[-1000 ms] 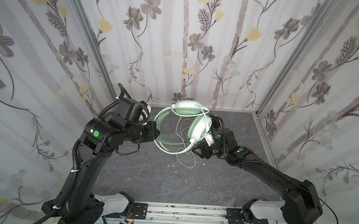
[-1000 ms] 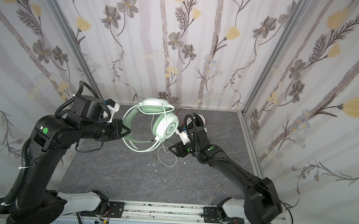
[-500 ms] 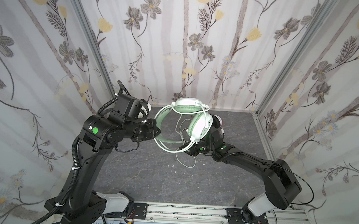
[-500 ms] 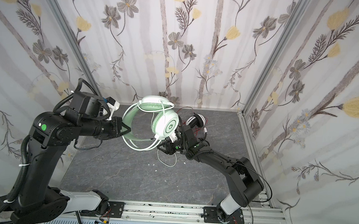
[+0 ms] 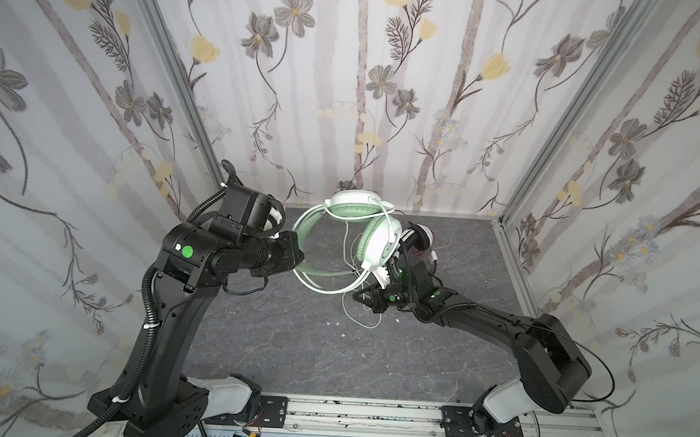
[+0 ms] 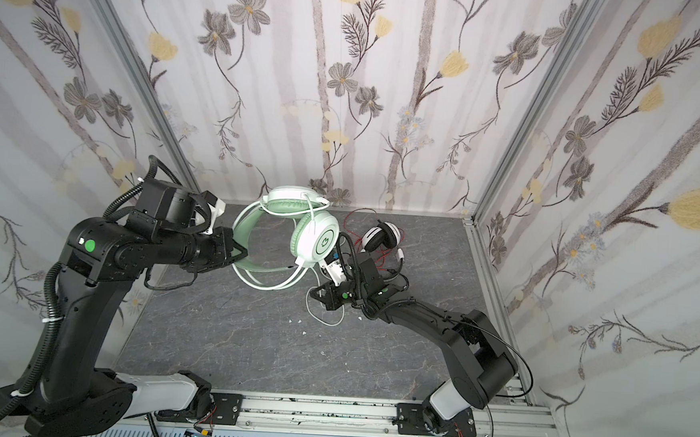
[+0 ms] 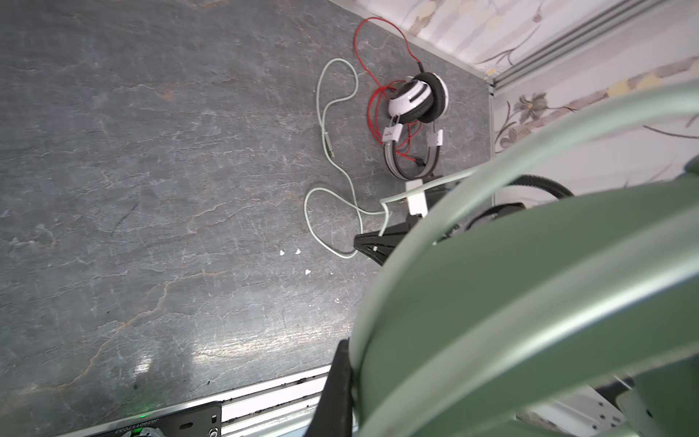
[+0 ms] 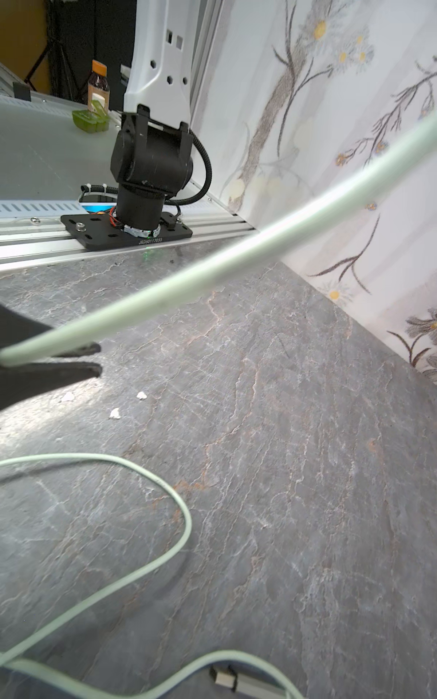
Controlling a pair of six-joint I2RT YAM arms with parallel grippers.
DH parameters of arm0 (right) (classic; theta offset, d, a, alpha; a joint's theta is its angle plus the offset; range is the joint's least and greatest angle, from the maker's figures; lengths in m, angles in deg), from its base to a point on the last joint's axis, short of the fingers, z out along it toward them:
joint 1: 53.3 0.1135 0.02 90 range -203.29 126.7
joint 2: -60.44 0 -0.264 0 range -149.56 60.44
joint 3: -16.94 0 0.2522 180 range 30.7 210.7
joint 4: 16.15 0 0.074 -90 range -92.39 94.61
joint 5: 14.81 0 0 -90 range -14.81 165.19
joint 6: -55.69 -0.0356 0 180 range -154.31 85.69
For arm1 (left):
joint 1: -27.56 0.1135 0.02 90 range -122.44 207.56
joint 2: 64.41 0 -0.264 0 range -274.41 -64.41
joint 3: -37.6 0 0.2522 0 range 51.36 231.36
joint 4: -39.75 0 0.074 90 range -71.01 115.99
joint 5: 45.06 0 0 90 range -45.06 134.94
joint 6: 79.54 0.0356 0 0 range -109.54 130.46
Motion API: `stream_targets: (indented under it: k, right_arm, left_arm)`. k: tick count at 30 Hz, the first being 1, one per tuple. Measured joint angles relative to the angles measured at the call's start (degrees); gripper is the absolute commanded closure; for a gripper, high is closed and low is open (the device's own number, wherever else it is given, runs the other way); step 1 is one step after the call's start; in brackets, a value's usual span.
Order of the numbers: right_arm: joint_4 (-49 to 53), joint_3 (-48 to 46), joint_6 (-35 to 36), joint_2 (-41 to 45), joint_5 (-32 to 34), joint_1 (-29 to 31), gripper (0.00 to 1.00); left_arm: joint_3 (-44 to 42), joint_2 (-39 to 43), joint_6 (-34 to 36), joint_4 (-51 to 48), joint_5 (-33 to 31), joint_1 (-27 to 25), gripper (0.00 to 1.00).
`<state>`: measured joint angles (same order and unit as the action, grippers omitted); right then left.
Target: Wrap the headphones
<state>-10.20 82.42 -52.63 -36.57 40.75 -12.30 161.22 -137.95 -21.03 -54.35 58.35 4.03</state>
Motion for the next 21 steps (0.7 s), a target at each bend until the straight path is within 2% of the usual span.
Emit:
stream_targets:
  k: [5,10,15,21]
  right_arm:
    - [11.17,0.48,4.0,6.43,10.49,5.9,1.0]
    - [18.14,-3.04,5.42,12.55,17.88,11.19,1.0]
    - [21.31,-4.74,5.35,17.46,21.22,12.81,1.0]
    - [27.06,0.55,6.62,19.32,26.29,14.86,1.0]
  left_arm:
    - [-6.19,1.33,-0.46,3.02,-1.27,3.78,1.0]
    - [-8.61,2.49,-0.87,5.51,-0.48,5.97,1.0]
    - [-10.88,2.89,-0.9,6.49,0.33,6.62,1.0]
    - [-12.52,3.1,-1.55,7.72,0.52,6.75,1.0]
